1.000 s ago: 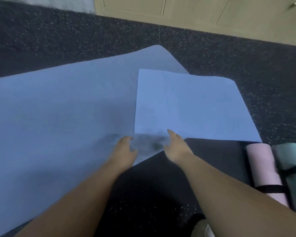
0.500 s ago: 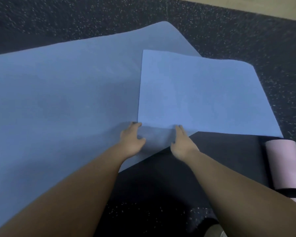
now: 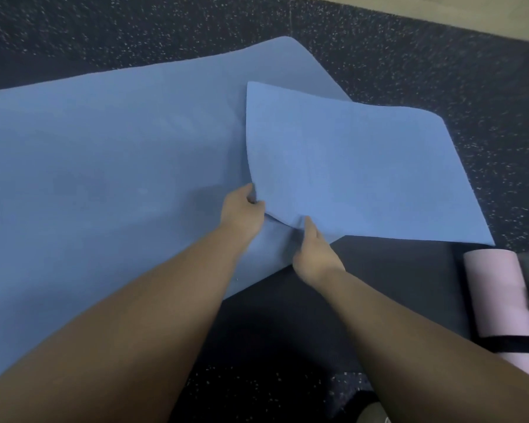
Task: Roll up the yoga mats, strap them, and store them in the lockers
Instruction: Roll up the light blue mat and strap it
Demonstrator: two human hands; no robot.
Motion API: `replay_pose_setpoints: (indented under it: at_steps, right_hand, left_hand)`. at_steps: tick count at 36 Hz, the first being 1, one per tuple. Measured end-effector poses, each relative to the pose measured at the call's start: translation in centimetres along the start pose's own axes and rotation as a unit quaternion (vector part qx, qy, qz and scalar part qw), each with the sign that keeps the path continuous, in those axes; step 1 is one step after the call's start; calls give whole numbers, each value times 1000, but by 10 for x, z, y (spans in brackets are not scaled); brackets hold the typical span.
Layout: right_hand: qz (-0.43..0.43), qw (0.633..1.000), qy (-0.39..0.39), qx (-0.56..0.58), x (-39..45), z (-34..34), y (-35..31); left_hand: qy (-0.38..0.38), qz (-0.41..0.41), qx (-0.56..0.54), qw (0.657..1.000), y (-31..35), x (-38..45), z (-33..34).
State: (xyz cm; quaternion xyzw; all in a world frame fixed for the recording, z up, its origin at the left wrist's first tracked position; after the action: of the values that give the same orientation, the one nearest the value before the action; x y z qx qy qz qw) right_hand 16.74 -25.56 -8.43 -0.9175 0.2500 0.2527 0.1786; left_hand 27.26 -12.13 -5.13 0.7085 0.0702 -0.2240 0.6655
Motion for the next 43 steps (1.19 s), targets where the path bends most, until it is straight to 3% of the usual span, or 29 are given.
replay_pose_setpoints:
  at_steps: [7,14,23,32,38,43]
  right_hand:
    - [-33,994,85,62,-6,-37,-19]
    - [-148,968,198,38,-32,-116,-76]
    - [-226,958,174,-19,-85,-169,-124]
    - [-295,928,225,-40,-194,-214,-170]
    - [-334,905,262,-7,-264,-231,-186]
    - [-295,900,321,4,-307,-251,-168]
  left_hand:
    - [21,59,-46,997,20,-20,-6]
    - [53,164,-52,984,58,-48,-15]
    - [38,215,-25,976,109,-108,-38]
    - [76,265,8,961,173,-185,-80]
    - [125,351,44,927,222,-245,-122]
    - [136,459,127,869,254,-297,-139]
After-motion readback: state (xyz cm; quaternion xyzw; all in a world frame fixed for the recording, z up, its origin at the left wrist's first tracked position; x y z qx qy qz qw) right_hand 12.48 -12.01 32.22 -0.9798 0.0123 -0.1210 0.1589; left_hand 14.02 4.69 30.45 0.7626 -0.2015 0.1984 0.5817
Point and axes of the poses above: each hand's wrist, its own x-axis towards the middle knuckle, its own z-axis out of the palm, y = z × x, the point moved 9 cm from there along x, towards the middle knuckle, and after that the axes turned 13 degrees about -x, right-handed, at the moved point
